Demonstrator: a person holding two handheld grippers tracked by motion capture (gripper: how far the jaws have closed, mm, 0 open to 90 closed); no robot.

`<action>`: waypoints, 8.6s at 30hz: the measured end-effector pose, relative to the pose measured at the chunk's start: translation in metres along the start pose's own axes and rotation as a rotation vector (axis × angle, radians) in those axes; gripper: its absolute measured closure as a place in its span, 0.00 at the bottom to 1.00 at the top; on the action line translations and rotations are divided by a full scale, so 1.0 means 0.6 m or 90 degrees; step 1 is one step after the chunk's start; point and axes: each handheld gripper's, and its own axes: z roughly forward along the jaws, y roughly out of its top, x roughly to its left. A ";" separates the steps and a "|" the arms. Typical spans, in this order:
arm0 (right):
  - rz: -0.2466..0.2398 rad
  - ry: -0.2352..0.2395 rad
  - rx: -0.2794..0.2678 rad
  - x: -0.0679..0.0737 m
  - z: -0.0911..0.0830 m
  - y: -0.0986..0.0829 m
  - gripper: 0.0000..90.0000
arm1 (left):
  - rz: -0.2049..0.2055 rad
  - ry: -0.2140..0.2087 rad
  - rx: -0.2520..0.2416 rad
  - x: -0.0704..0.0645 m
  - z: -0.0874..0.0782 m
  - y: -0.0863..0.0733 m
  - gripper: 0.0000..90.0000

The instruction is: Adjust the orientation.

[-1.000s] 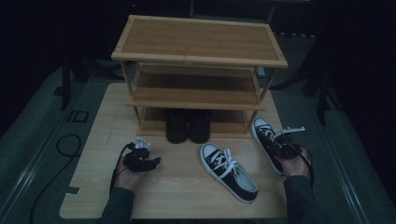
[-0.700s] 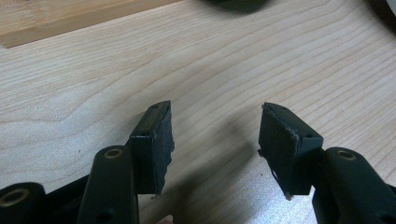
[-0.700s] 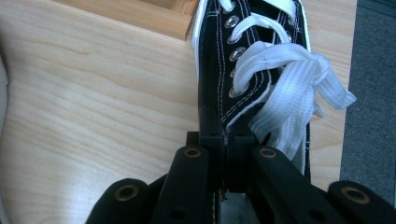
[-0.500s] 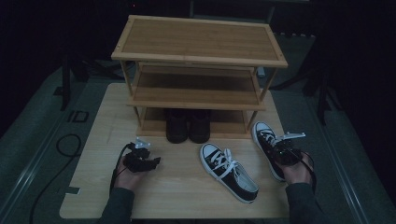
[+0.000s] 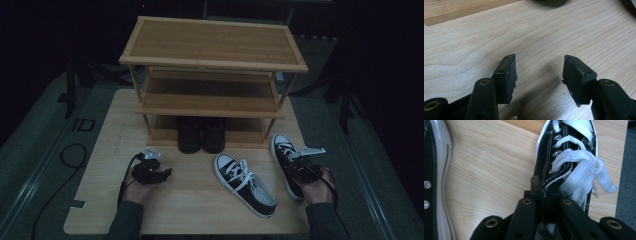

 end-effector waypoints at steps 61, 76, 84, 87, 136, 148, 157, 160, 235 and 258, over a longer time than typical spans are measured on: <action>-0.226 0.068 -0.121 0.106 -0.009 0.002 0.98 | -0.001 0.000 0.000 0.001 0.000 0.000 0.50; -0.309 0.099 -0.124 0.104 0.002 0.007 0.97 | -0.001 0.000 0.000 0.001 0.000 0.000 0.50; -0.317 0.107 -0.071 0.096 -0.008 0.006 0.81 | -0.001 0.001 -0.001 0.000 0.000 0.000 0.50; -0.302 0.101 -0.092 0.082 -0.037 0.009 0.76 | -0.001 0.002 -0.001 0.000 0.000 0.000 0.50; -0.245 0.139 -0.065 0.050 0.037 0.027 0.94 | -0.003 0.000 -0.005 0.001 0.001 0.000 0.50; -0.280 0.108 0.001 0.062 0.023 0.029 0.75 | -0.003 -0.001 -0.005 0.001 0.000 -0.001 0.50; -0.262 0.096 -0.005 0.055 -0.021 0.029 0.65 | -0.003 0.000 -0.005 0.001 0.000 -0.001 0.50; -0.262 0.092 -0.008 0.055 -0.031 0.030 0.63 | -0.003 0.000 -0.005 0.001 0.000 -0.001 0.50; -0.160 0.196 0.047 0.114 0.021 0.037 0.94 | -0.005 -0.007 -0.007 0.004 0.000 -0.001 0.50; -0.156 0.202 0.034 0.087 -0.001 0.039 0.94 | -0.004 -0.006 -0.009 0.003 0.001 -0.001 0.50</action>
